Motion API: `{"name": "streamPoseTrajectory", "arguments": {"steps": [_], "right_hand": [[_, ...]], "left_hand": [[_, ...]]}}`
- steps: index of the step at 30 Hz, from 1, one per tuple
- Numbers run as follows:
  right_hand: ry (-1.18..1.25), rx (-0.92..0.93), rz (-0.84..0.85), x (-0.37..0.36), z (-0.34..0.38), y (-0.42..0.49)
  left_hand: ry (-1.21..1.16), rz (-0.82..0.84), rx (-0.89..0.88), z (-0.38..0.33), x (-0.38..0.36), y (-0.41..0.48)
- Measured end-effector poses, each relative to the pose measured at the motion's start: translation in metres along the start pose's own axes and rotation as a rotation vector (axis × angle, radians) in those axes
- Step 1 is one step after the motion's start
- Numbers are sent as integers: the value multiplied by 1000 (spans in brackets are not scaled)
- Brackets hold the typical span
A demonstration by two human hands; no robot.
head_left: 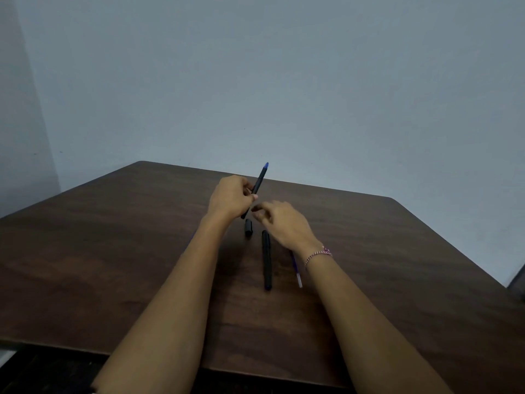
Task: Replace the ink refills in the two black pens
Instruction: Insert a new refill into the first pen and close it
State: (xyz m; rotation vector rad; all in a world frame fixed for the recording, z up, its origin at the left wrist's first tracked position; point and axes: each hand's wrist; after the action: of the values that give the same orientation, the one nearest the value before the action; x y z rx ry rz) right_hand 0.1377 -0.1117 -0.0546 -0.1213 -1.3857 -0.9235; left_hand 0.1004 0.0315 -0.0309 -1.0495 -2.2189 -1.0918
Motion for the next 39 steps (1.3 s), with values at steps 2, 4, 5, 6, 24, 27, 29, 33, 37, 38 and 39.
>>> {"name": "streamPoseTrajectory", "arguments": {"steps": [2, 4, 5, 6, 24, 27, 29, 33, 37, 38, 39], "right_hand": [[-96, 40, 39, -3, 9, 0], [-171, 64, 100, -5, 15, 1], [-196, 70, 125, -6, 17, 1], [-213, 73, 139, -7, 18, 1], [100, -103, 100, -5, 7, 3], [40, -74, 117, -6, 11, 1], [-1, -56, 133, -7, 13, 1], [-32, -68, 130, -8, 14, 3], [56, -154, 82, -1, 11, 3], [94, -190, 47, 1, 8, 3], [167, -234, -9, 4, 6, 3]], "left_hand": [[8, -17, 32, 1, 1, 0], [10, -28, 51, 1, 2, 1], [11, -29, 55, 1, 3, 1], [12, -27, 56, 1, 3, 1], [26, -11, 100, 0, 0, -1], [34, -9, 101, -1, 0, -1], [40, -8, 102, 0, 1, -1], [41, -11, 107, 0, 0, -1], [35, -12, 106, -1, 0, -2], [34, -12, 104, -1, 0, -2], [36, -7, 97, -2, 0, -2]]}}
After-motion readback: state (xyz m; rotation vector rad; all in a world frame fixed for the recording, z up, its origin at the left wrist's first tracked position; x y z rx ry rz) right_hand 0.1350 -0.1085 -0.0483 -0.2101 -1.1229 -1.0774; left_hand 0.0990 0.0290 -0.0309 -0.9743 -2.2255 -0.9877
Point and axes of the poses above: each hand's wrist, its own y-axis towards the middle knuckle, its own x-axis out of the back of the hand, z = x × y, and after that the axes turned 4 degrees about y, right-handed
